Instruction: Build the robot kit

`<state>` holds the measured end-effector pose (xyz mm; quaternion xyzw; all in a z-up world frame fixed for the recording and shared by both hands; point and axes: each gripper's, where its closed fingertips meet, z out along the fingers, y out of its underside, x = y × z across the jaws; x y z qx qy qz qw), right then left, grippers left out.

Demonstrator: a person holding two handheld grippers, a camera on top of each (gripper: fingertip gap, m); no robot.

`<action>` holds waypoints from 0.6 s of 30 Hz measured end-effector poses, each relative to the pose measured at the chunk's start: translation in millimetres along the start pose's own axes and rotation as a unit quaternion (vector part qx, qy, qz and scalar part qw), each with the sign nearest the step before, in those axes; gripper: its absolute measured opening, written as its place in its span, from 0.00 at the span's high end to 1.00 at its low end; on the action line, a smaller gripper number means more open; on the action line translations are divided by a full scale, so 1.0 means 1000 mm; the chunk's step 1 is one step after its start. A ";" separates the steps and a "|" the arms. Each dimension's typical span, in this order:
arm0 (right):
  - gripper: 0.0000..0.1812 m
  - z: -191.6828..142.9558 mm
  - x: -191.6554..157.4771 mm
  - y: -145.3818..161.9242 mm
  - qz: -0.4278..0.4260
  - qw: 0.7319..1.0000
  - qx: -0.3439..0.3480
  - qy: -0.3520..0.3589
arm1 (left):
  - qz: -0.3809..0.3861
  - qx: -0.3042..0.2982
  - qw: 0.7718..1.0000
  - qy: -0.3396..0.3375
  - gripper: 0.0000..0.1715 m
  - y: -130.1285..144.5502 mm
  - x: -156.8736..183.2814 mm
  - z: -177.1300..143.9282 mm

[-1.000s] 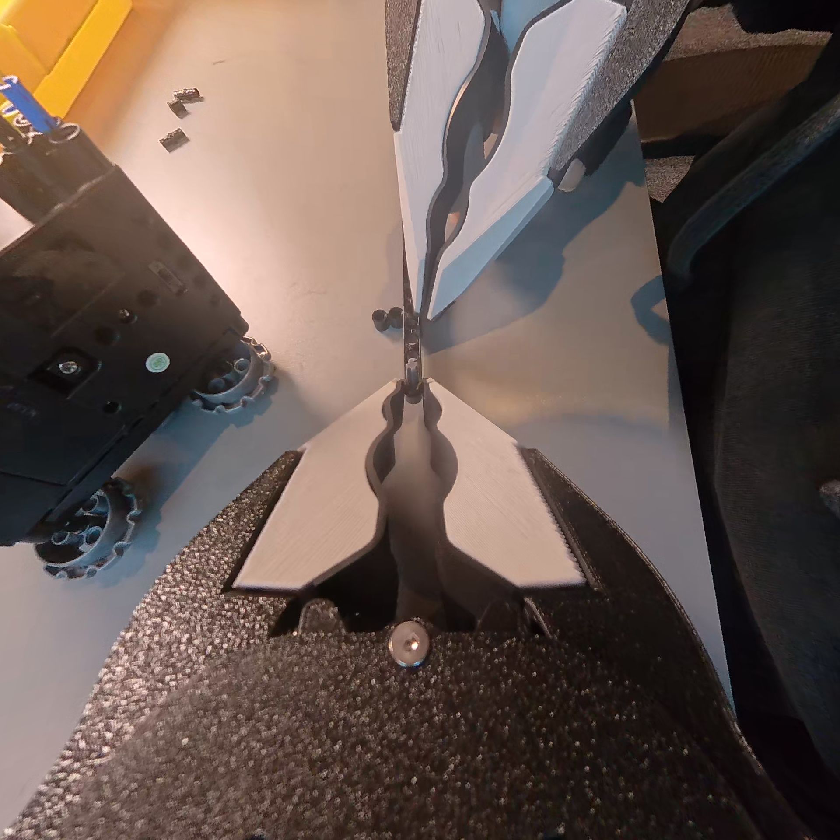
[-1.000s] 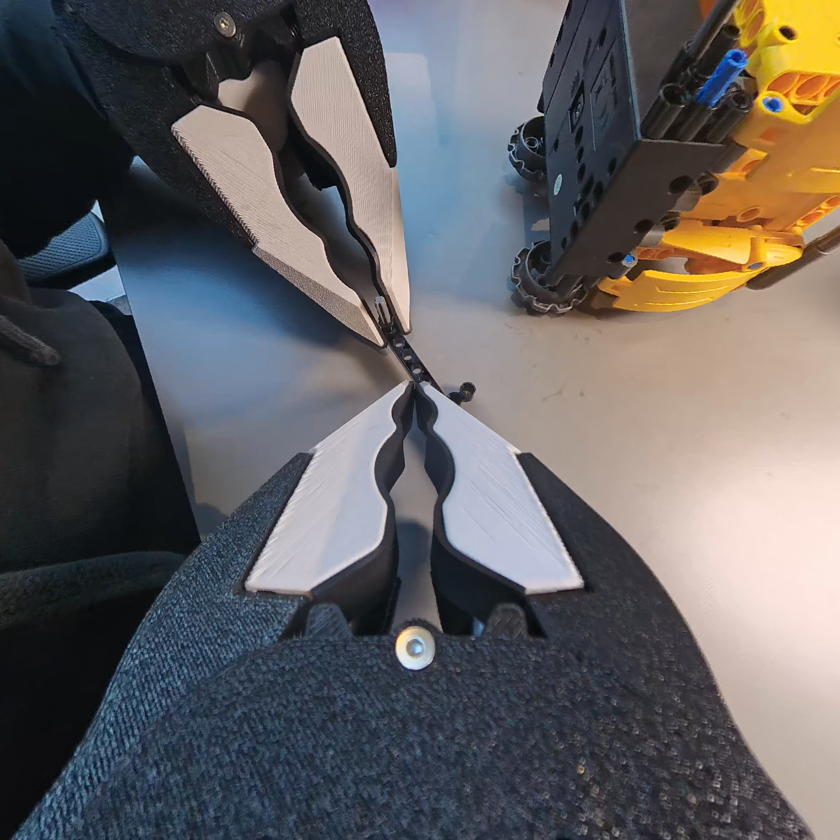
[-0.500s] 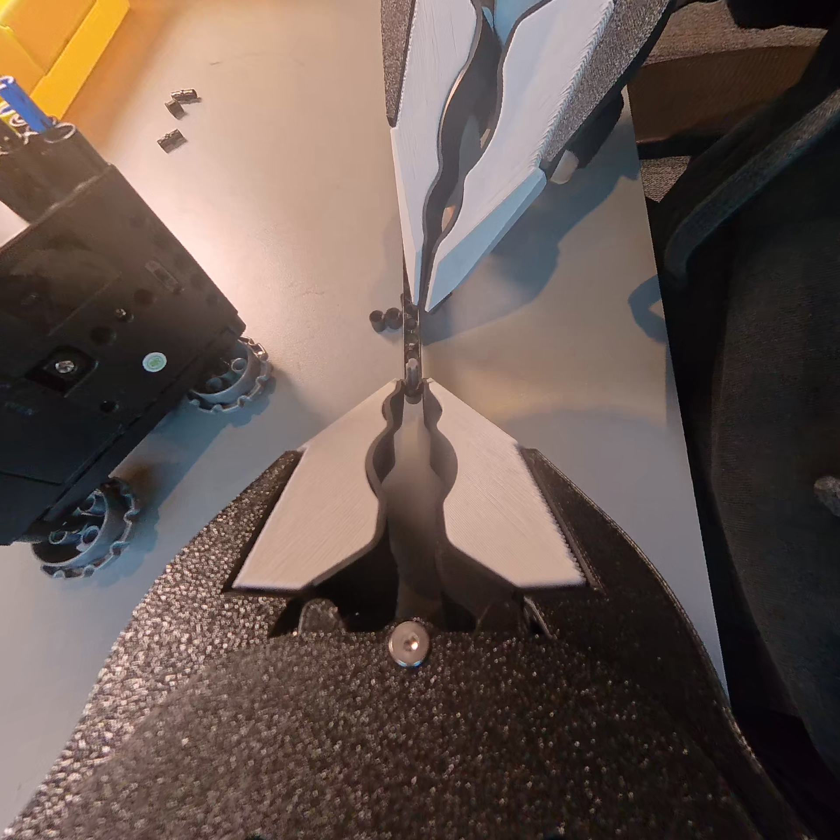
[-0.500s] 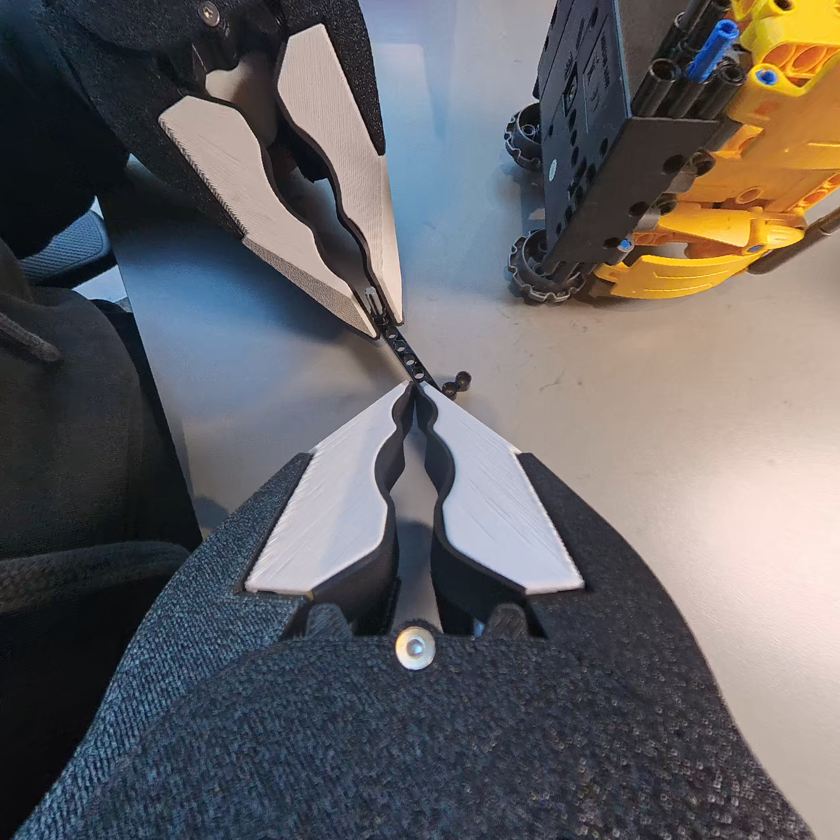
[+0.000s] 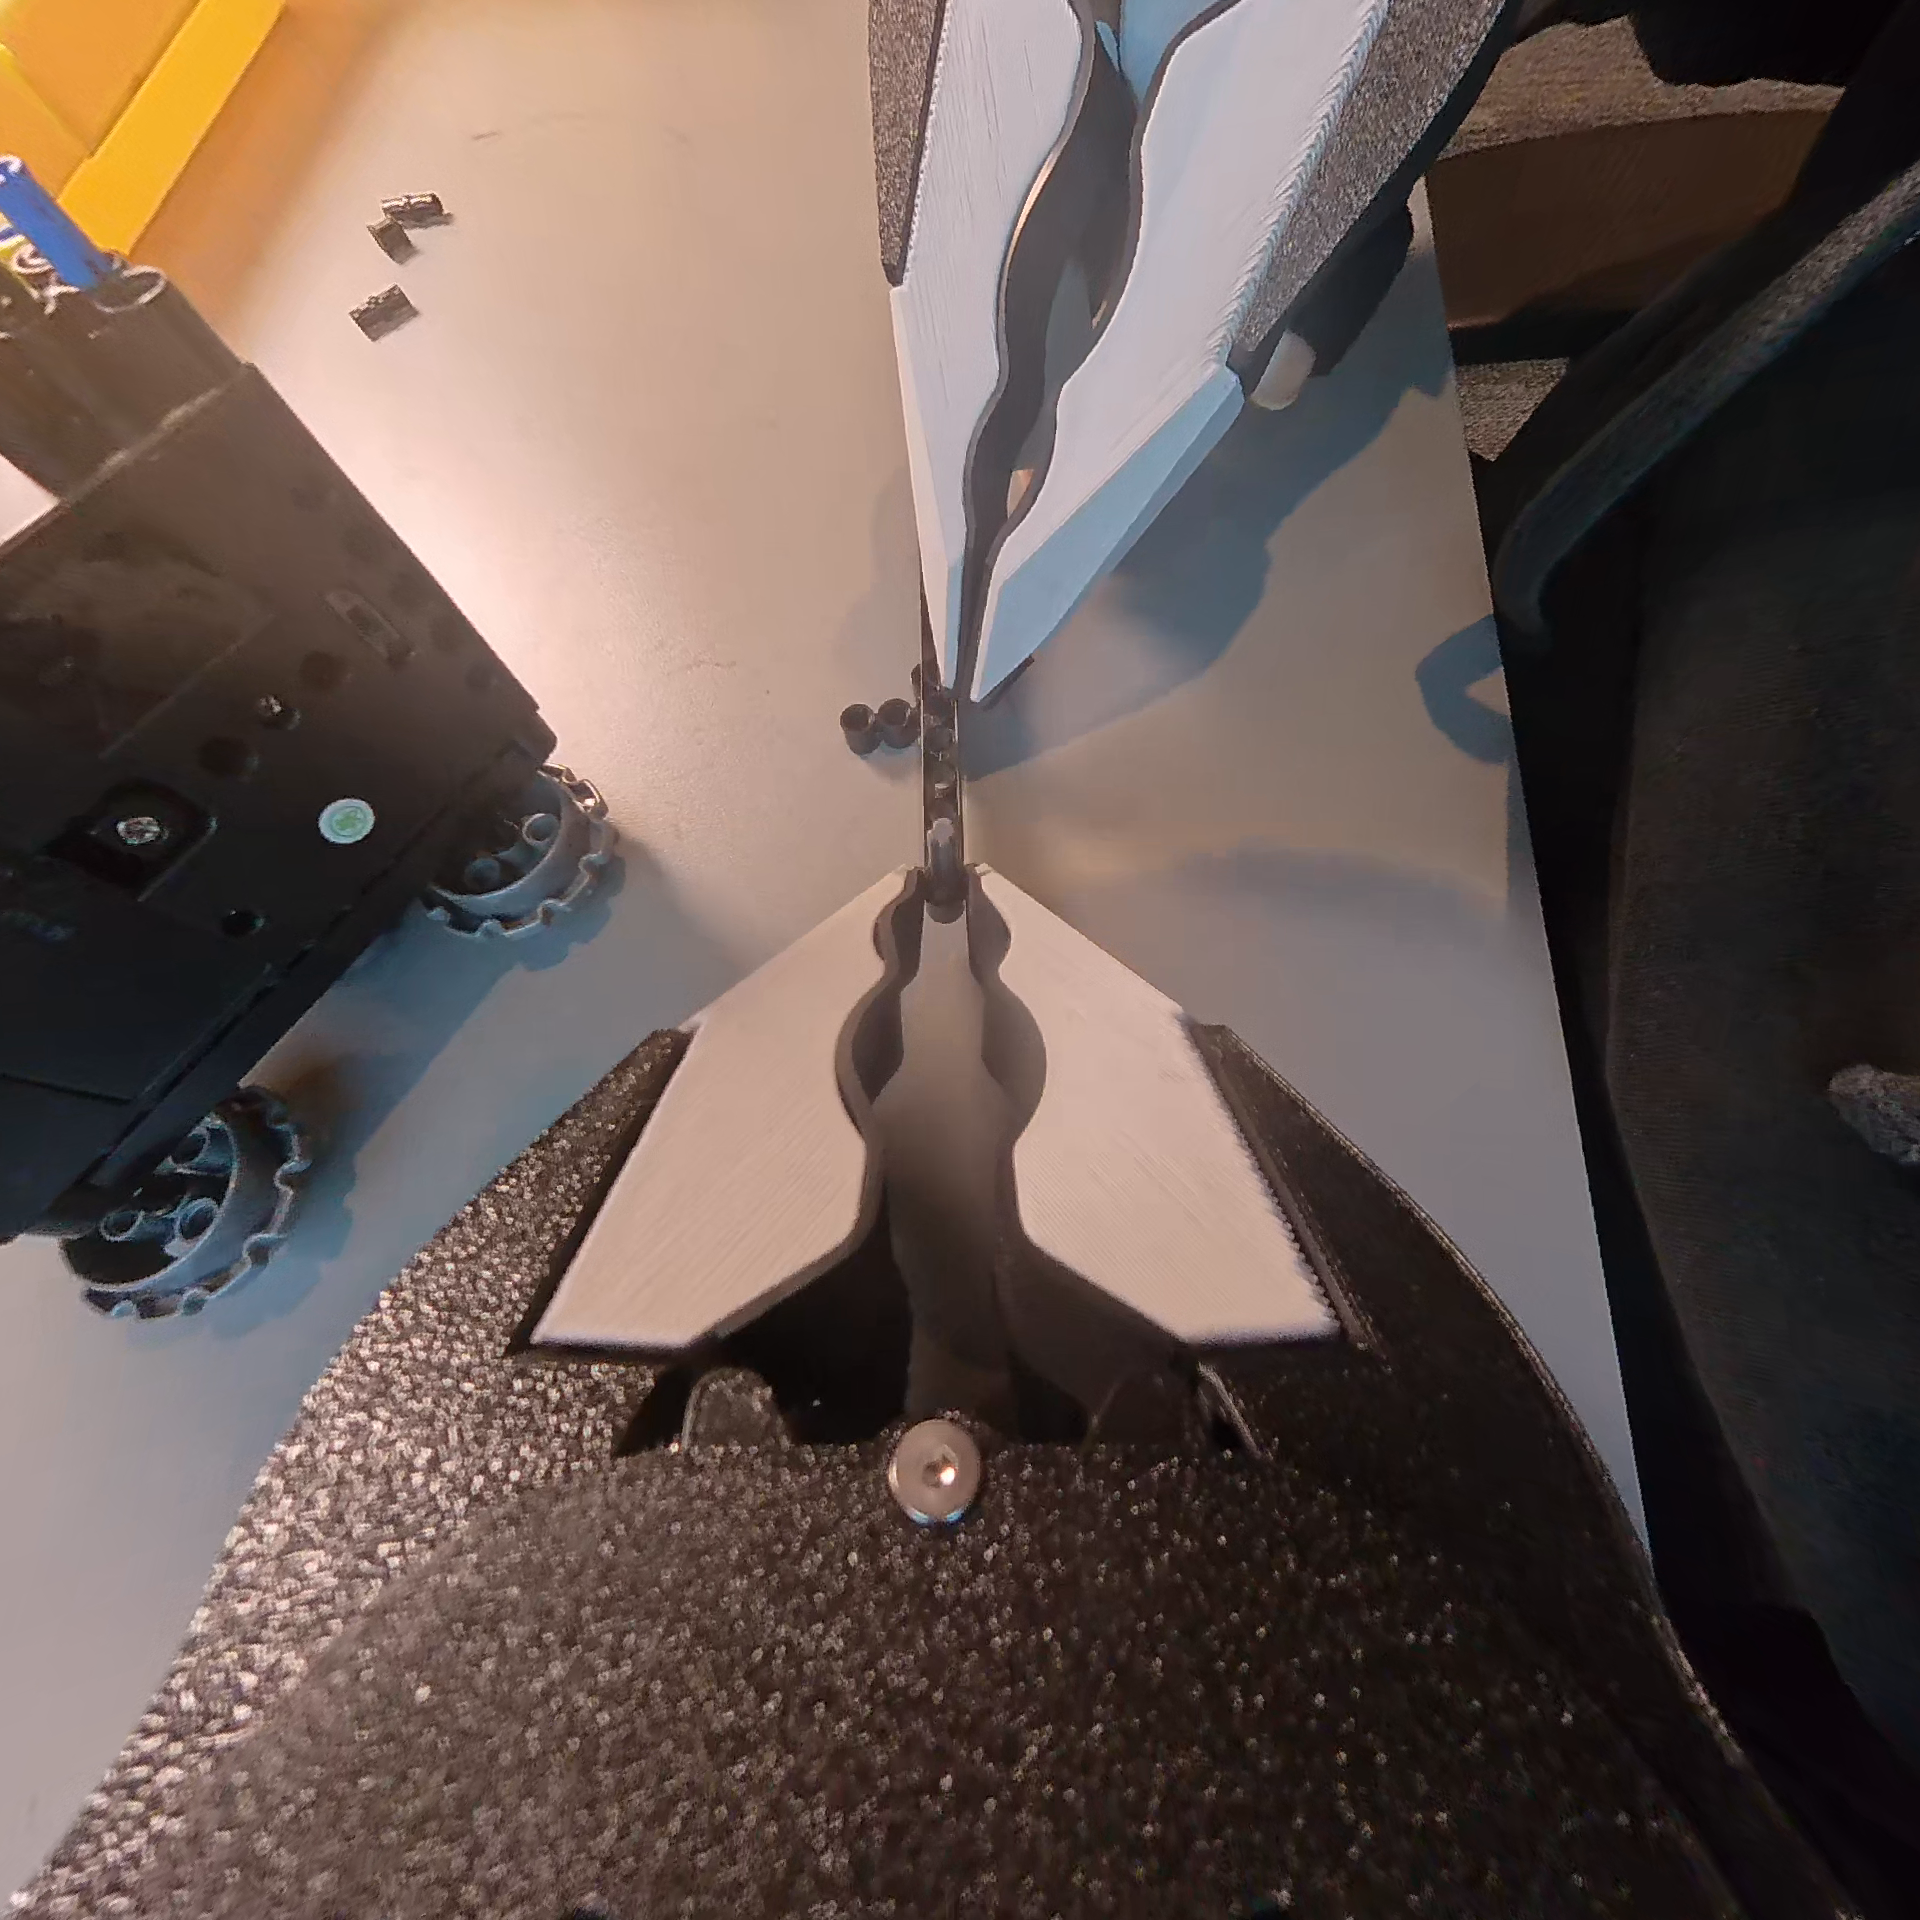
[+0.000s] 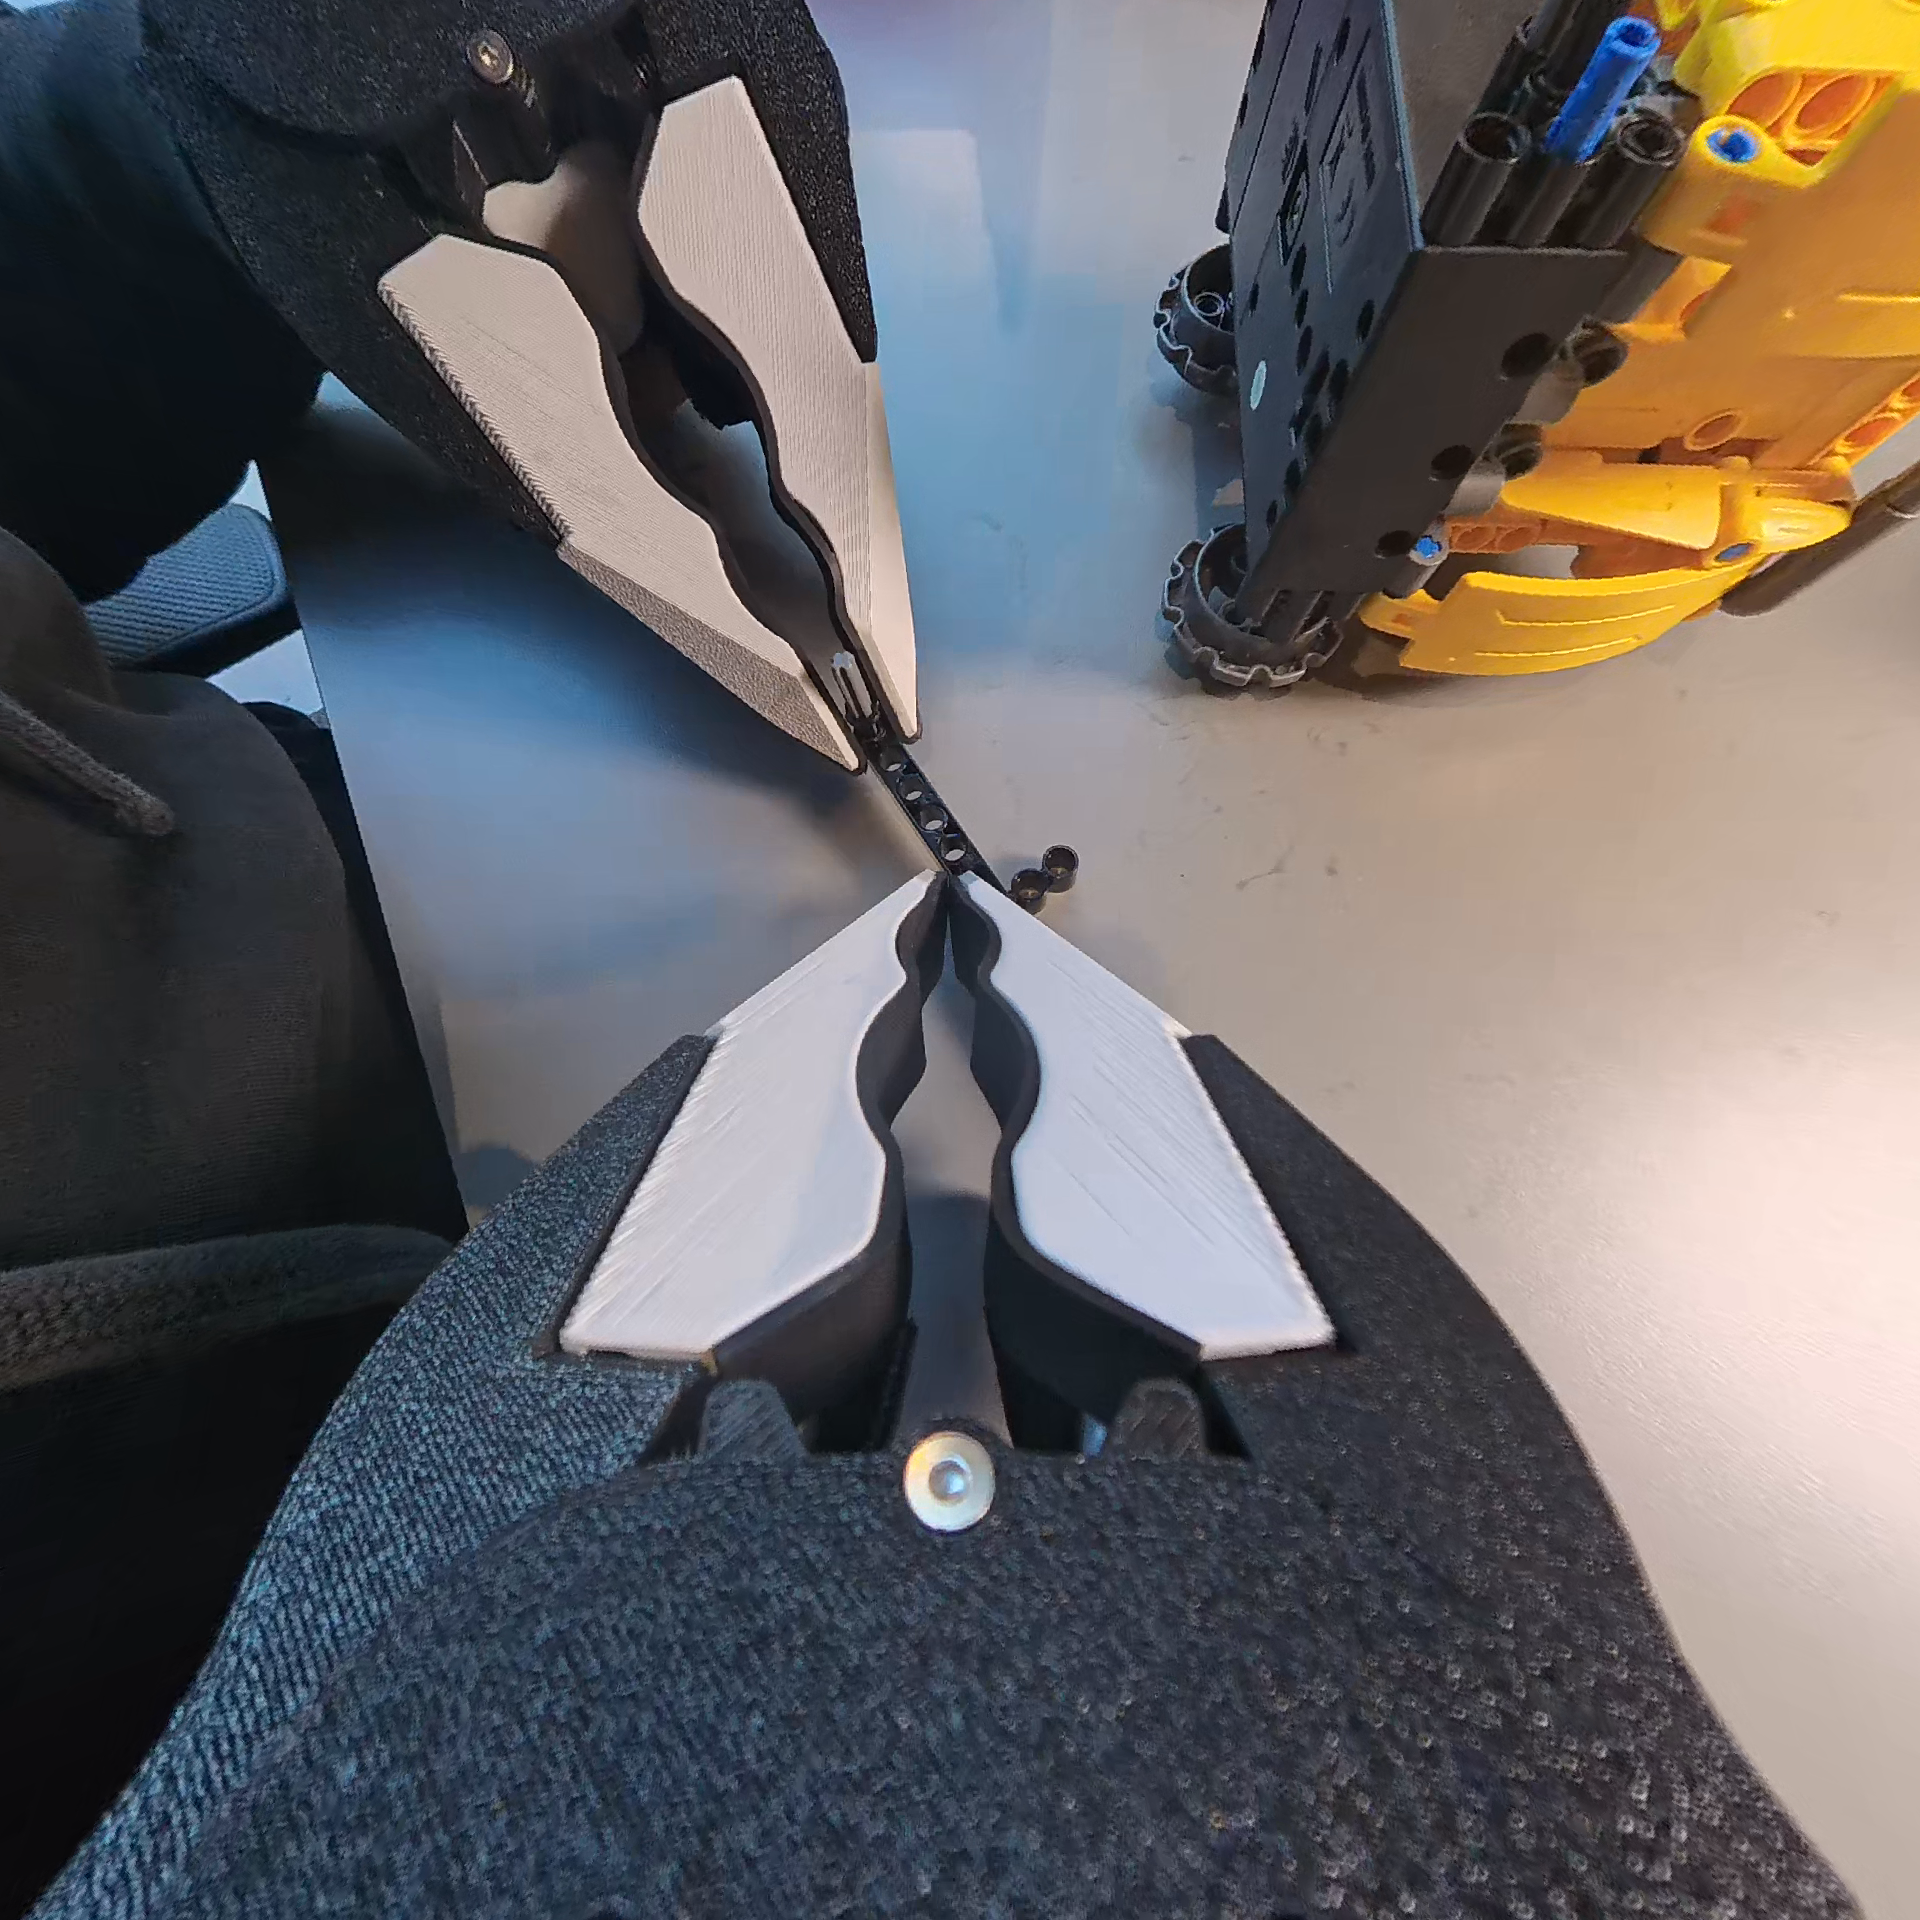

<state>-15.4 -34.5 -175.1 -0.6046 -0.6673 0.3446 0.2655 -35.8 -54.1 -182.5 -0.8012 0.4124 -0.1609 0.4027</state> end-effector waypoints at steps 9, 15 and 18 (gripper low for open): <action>1.00 -0.001 0.000 0.000 -0.002 1.000 0.004 -0.004 | 0.000 -0.001 1.000 0.001 0.97 0.000 0.001 0.000; 0.97 -0.014 0.007 -0.006 -0.002 1.000 0.027 -0.007 | 0.001 0.003 1.000 -0.001 0.97 0.000 0.001 -0.001; 0.92 -0.017 0.010 -0.001 -0.011 1.000 0.017 -0.008 | 0.001 0.003 1.000 -0.002 0.97 0.000 0.000 -0.001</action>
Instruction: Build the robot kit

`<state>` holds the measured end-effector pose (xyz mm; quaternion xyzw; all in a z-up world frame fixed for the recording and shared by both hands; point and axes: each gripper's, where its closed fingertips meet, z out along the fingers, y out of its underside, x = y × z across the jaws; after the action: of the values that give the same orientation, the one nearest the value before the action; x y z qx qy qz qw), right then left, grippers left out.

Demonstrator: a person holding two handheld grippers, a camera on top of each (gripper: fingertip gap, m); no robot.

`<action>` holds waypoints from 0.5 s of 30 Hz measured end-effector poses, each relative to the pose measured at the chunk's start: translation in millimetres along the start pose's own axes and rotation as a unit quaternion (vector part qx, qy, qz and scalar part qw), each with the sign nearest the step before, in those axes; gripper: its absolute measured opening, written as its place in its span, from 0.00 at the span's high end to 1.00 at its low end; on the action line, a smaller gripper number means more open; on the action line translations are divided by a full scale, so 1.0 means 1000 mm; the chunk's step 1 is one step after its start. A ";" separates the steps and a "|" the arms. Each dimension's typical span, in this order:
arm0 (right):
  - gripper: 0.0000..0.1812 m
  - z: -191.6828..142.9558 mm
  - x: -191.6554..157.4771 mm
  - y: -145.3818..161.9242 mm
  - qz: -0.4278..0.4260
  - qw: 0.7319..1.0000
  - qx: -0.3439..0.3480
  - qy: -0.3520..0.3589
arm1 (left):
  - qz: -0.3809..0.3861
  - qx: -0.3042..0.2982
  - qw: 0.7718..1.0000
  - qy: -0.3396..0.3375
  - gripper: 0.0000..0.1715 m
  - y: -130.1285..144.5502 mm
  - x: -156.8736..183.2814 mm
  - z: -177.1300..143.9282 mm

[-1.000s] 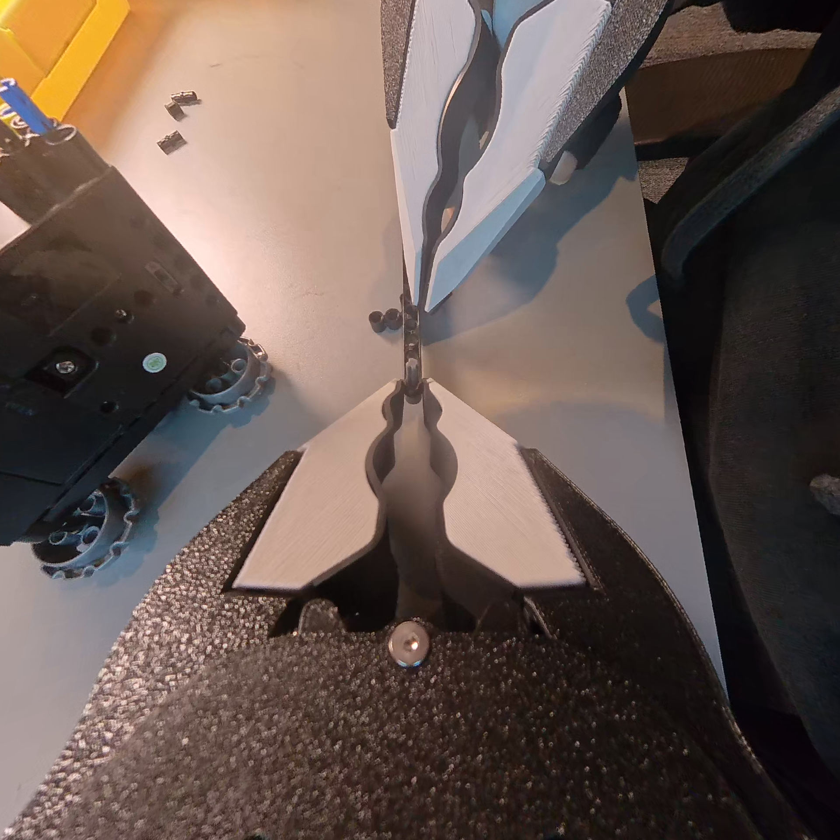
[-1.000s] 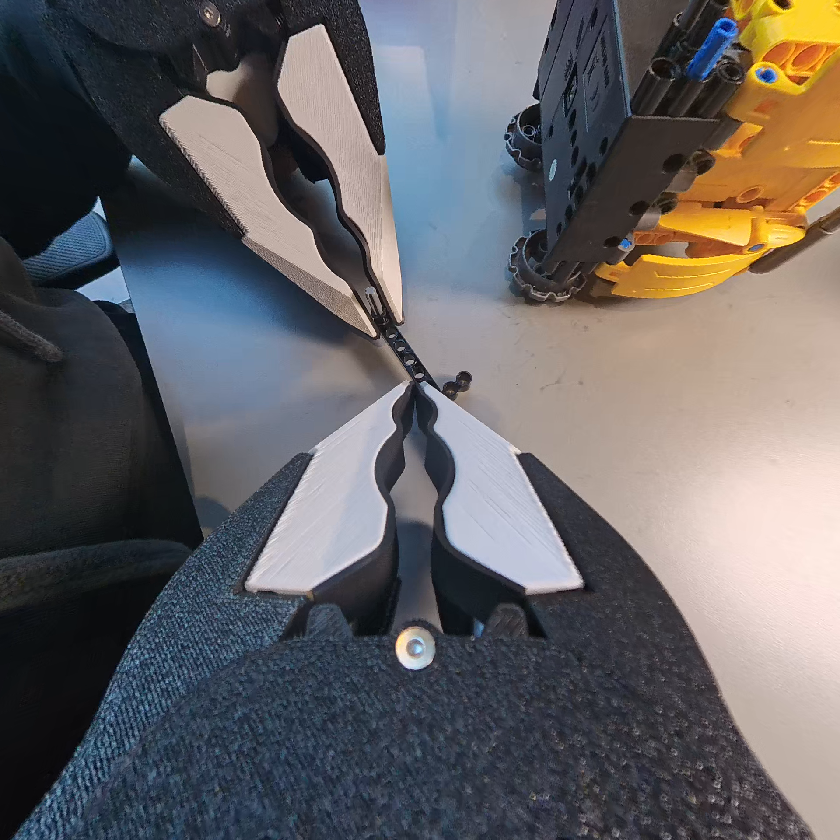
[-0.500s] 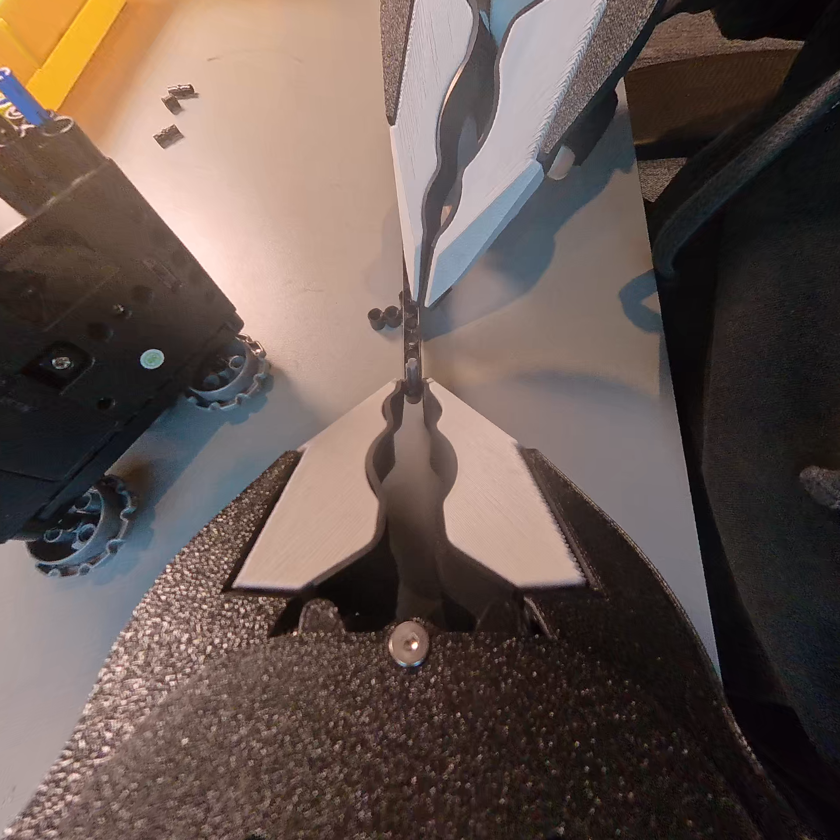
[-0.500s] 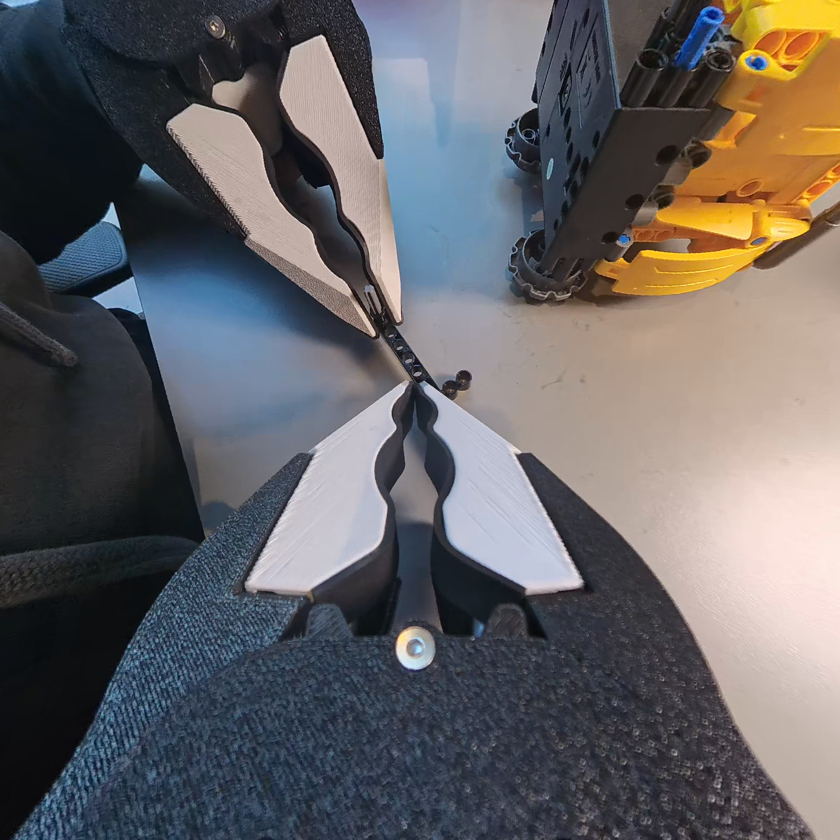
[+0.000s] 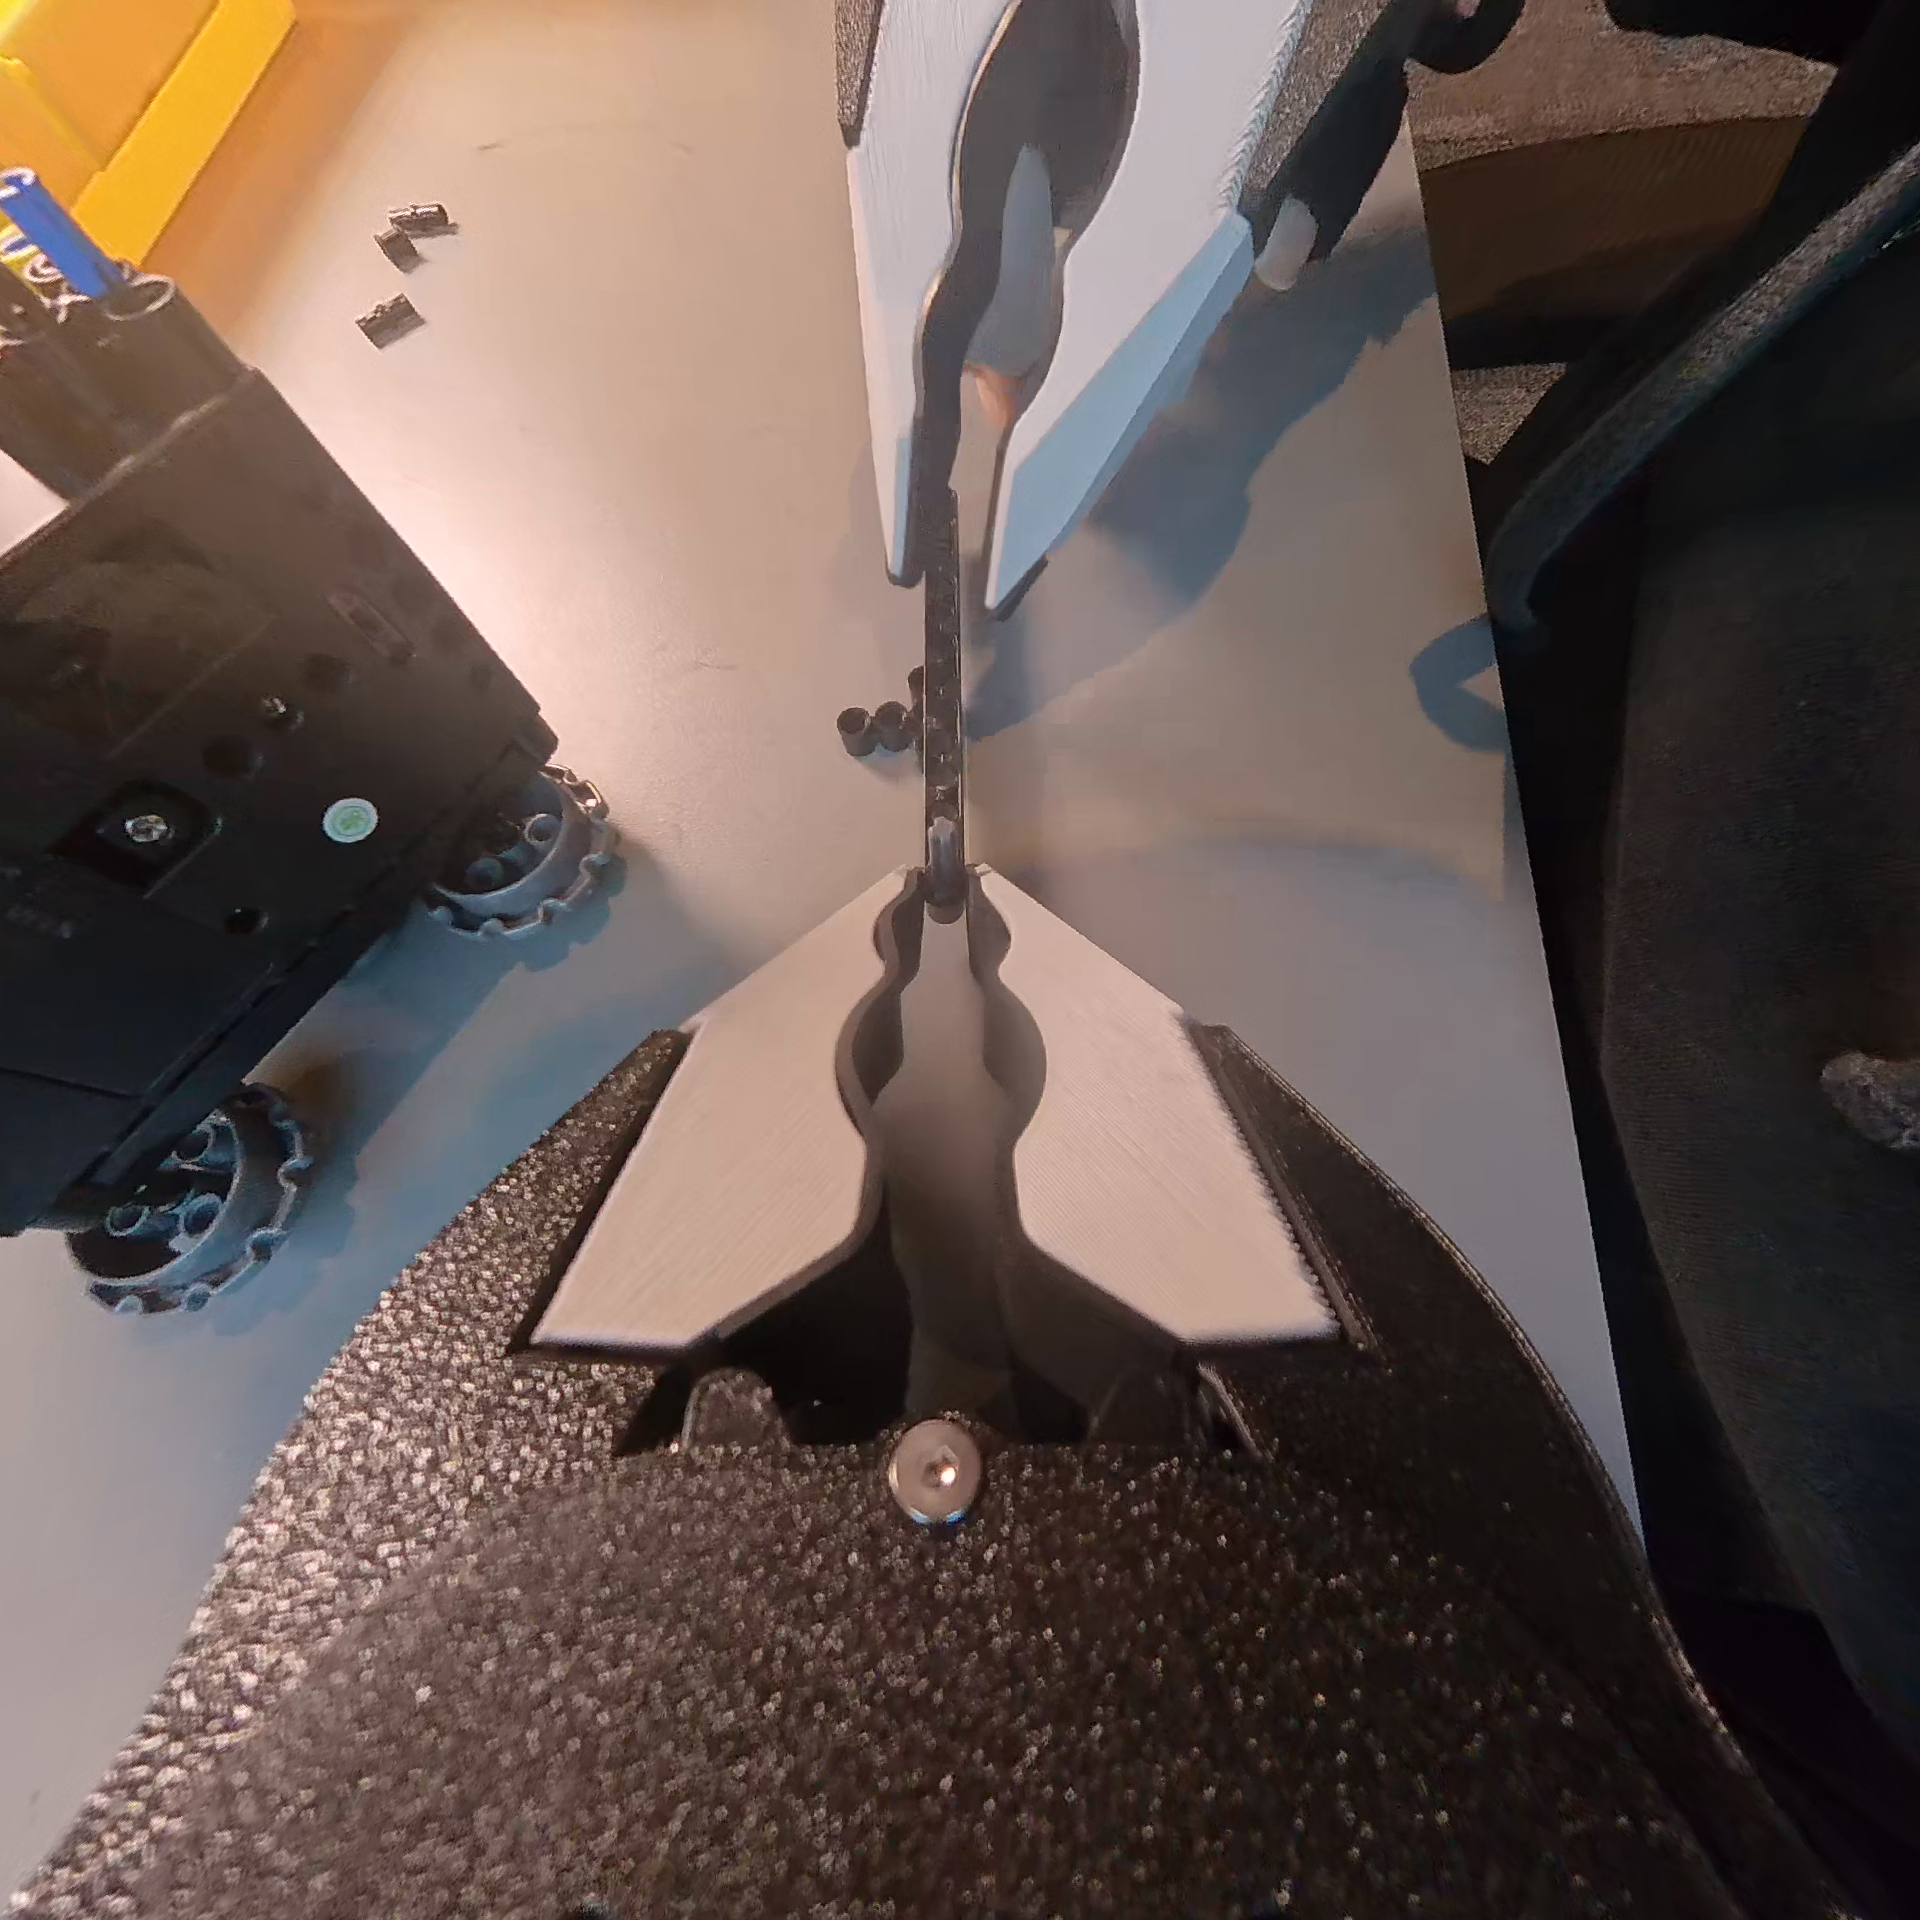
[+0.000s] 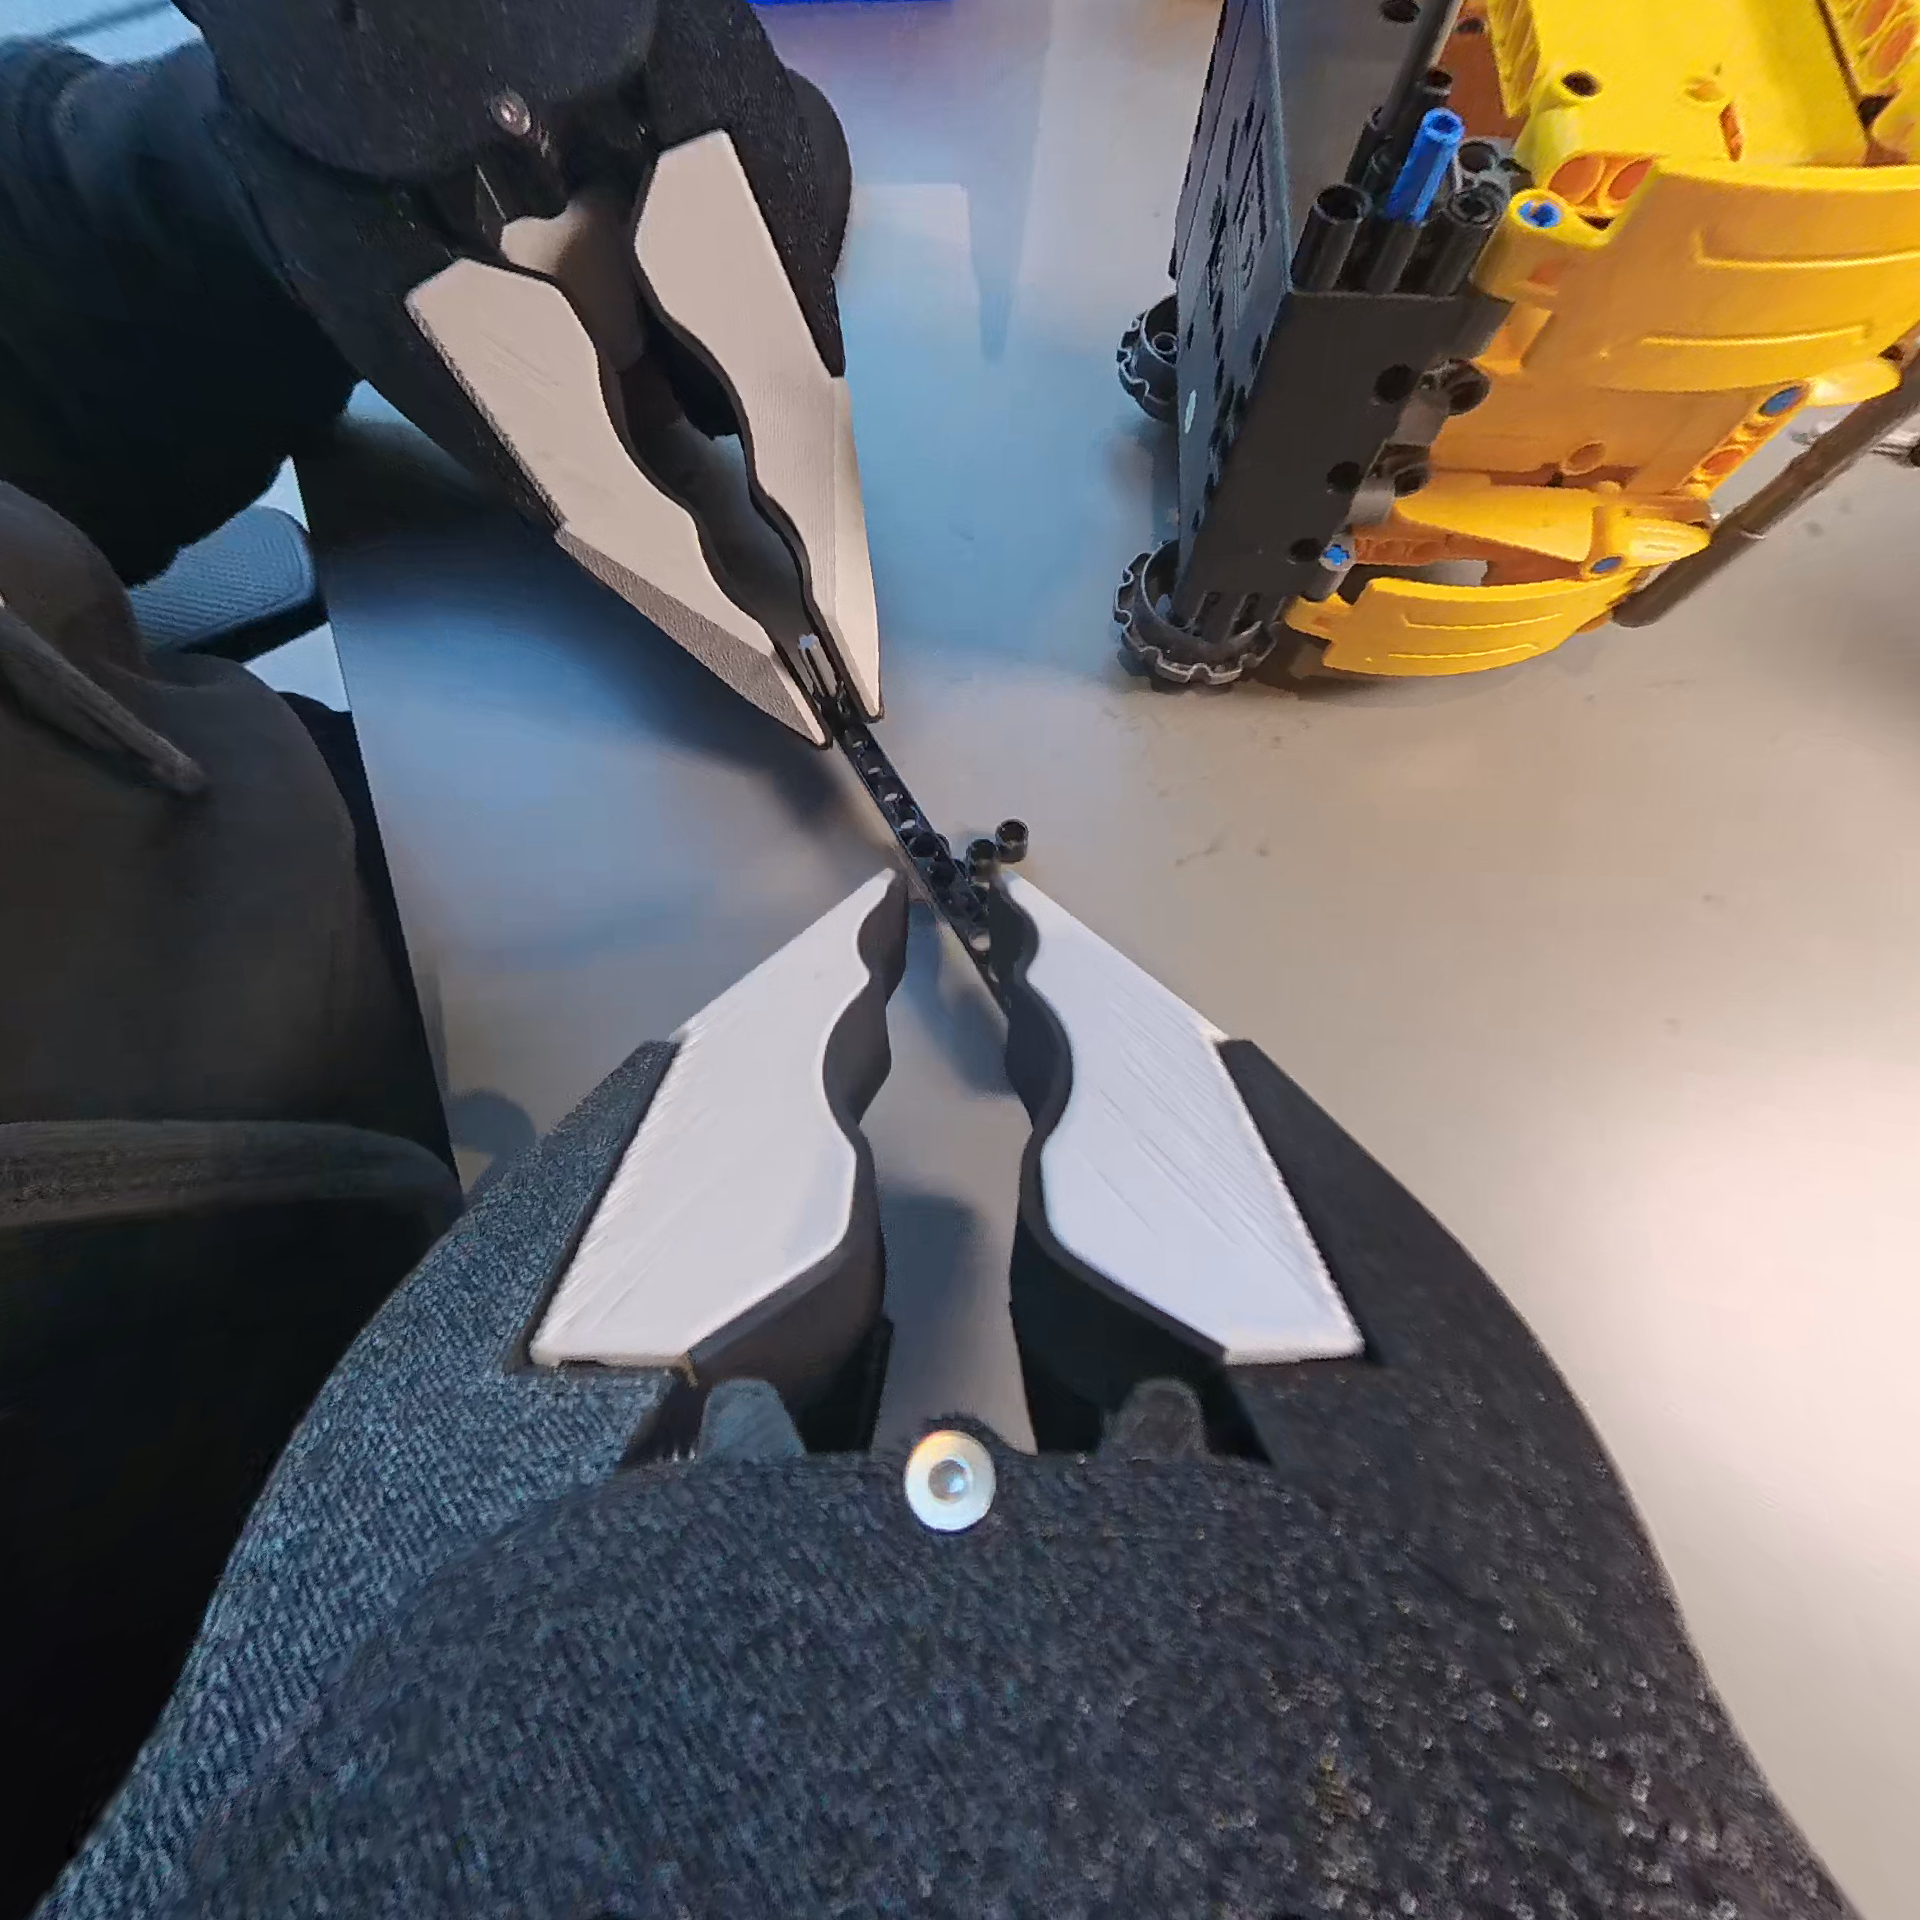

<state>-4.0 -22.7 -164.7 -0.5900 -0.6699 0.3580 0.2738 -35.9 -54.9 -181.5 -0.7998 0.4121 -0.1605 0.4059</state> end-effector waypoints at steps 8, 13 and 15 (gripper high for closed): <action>0.90 0.005 0.005 0.014 -0.021 0.999 -0.033 0.013 | 0.000 0.001 1.000 0.000 0.97 0.000 0.000 0.000; 0.94 0.004 0.004 0.013 -0.038 0.998 -0.040 0.008 | 0.000 0.007 1.000 0.002 0.97 -0.002 0.002 -0.002; 0.94 0.004 0.002 0.012 -0.043 0.998 -0.041 0.004 | -0.001 0.007 1.000 0.003 0.97 -0.002 0.003 -0.003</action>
<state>0.1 -20.4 -176.7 -0.5729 -0.7074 0.3159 0.2675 -35.0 -58.1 -178.1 -0.7967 0.4115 -0.1660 0.4103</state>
